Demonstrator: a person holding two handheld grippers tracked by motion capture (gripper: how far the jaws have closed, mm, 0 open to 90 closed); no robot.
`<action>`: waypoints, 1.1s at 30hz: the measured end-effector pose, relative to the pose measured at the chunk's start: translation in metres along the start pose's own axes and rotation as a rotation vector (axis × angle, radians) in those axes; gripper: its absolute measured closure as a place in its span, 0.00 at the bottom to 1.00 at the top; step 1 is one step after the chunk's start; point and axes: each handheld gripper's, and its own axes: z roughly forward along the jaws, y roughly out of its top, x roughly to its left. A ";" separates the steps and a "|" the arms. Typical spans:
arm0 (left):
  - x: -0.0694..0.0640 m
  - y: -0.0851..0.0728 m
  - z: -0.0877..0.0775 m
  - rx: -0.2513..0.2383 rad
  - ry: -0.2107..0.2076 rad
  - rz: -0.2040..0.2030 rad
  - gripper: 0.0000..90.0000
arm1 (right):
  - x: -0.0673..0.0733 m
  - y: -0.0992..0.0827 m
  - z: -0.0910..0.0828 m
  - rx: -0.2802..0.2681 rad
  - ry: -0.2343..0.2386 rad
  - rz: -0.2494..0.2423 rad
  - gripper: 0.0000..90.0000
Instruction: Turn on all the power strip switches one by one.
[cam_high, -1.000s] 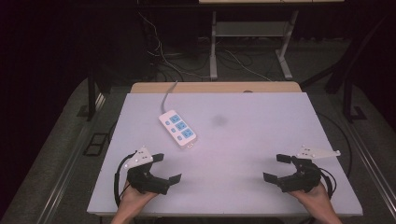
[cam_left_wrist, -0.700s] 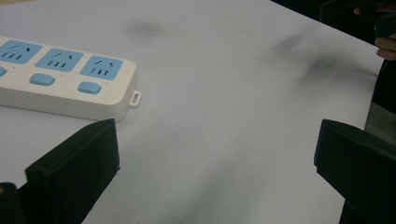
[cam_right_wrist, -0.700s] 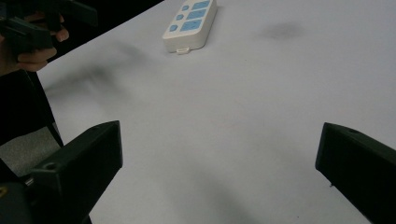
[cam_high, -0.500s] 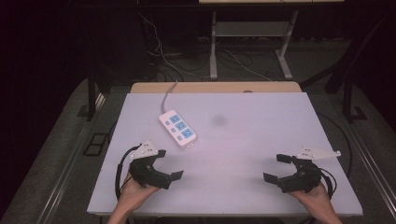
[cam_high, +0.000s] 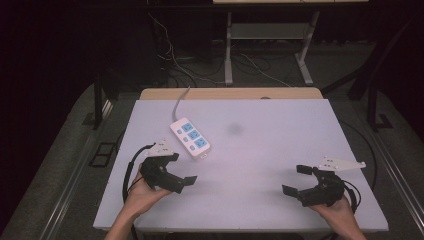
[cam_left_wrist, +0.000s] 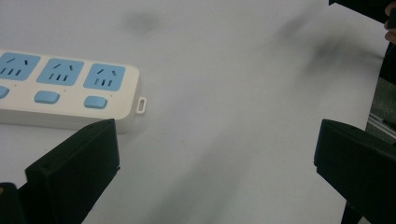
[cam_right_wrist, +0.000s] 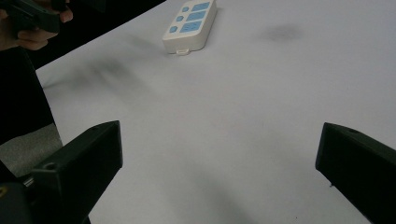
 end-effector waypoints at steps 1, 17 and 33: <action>0.001 0.002 0.000 0.003 0.000 -0.001 0.00 | 0.000 0.000 0.000 -0.001 0.001 -0.001 0.01; 0.015 0.031 0.000 0.044 -0.001 0.032 0.00 | -0.001 0.000 0.000 -0.003 -0.001 -0.004 0.01; 0.032 0.052 0.009 0.113 0.010 0.060 0.00 | 0.000 0.000 0.000 0.000 -0.001 -0.012 0.01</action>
